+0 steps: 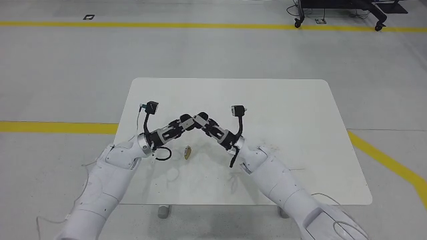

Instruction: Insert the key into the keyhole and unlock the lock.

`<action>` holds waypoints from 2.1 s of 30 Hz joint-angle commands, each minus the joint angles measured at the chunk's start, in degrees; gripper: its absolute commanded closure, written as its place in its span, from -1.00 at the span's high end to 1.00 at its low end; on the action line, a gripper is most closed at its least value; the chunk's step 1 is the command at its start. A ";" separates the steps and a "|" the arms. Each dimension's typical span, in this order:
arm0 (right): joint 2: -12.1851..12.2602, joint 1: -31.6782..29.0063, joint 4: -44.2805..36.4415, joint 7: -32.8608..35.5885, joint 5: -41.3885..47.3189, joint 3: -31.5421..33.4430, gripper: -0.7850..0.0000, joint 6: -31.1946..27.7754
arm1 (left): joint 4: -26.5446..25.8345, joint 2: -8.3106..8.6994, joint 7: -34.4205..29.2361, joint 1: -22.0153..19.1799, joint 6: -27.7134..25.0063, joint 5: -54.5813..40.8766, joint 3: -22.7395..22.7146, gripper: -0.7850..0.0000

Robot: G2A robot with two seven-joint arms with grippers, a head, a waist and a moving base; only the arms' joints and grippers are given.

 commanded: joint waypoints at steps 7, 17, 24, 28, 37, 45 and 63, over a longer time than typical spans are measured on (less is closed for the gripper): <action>0.41 -0.76 -0.88 -1.89 -2.11 1.05 -1.00 0.00 | 0.23 0.17 0.36 -0.23 0.07 -0.01 0.30 -1.00; 0.43 -0.76 -0.26 -1.54 -1.92 0.93 1.00 0.00 | 0.56 0.40 1.11 -0.48 -0.03 0.23 0.47 -1.00; 0.42 -0.71 0.03 -1.36 -1.62 0.94 1.00 0.00 | 0.83 0.46 1.33 -0.46 1.16 -1.46 0.56 -1.00; 0.42 -0.71 0.03 -1.36 -1.62 0.94 1.00 0.00 | 0.83 0.46 1.33 -0.46 1.16 -1.46 0.56 -1.00; 0.63 -0.77 -0.08 -0.10 -3.02 0.88 1.00 1.97 | -2.85 0.73 5.19 0.84 4.04 6.63 0.04 -1.00; 5.94 0.64 -0.36 13.47 -8.86 8.01 1.00 6.84 | -5.52 1.47 2.27 1.68 9.36 11.11 -0.21 -1.00; 12.24 -9.00 -21.99 42.62 -0.58 14.37 -0.15 17.10 | -3.92 1.75 -15.33 -3.13 7.07 6.12 6.24 -1.00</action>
